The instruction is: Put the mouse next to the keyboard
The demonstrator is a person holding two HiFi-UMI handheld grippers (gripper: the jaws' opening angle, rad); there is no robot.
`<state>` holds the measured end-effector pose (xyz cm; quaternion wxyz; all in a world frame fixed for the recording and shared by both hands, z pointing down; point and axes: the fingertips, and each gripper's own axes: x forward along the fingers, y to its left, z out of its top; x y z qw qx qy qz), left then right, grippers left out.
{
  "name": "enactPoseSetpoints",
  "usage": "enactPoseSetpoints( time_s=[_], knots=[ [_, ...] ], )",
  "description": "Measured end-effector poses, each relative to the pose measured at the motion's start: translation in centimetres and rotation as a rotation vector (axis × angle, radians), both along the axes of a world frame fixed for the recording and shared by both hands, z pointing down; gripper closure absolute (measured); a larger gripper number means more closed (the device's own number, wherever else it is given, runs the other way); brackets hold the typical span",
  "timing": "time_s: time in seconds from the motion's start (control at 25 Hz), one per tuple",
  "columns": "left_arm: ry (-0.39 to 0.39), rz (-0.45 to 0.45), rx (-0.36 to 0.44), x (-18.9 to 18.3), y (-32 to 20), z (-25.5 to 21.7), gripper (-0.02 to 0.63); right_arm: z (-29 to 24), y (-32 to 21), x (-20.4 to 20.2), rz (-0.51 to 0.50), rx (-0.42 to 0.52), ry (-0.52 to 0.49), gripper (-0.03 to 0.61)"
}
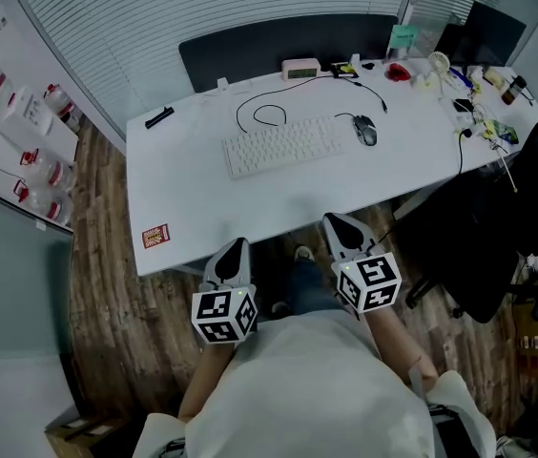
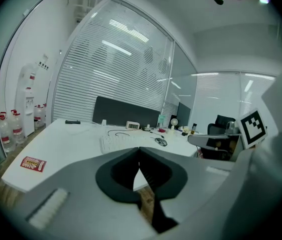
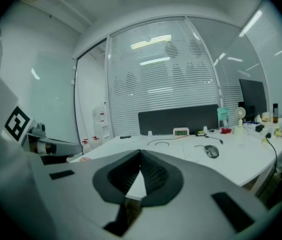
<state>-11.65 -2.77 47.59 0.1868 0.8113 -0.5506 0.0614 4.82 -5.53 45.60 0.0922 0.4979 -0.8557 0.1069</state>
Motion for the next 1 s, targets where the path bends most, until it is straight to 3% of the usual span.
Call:
enactPoseSetpoints(
  time_s=[1.0],
  knots=[
    [-0.005,0.016,-0.003,0.5,0.1,-0.1,0.603,-1.0,0.1,-0.9,-0.065,0.035,-0.033,0.577]
  ],
)
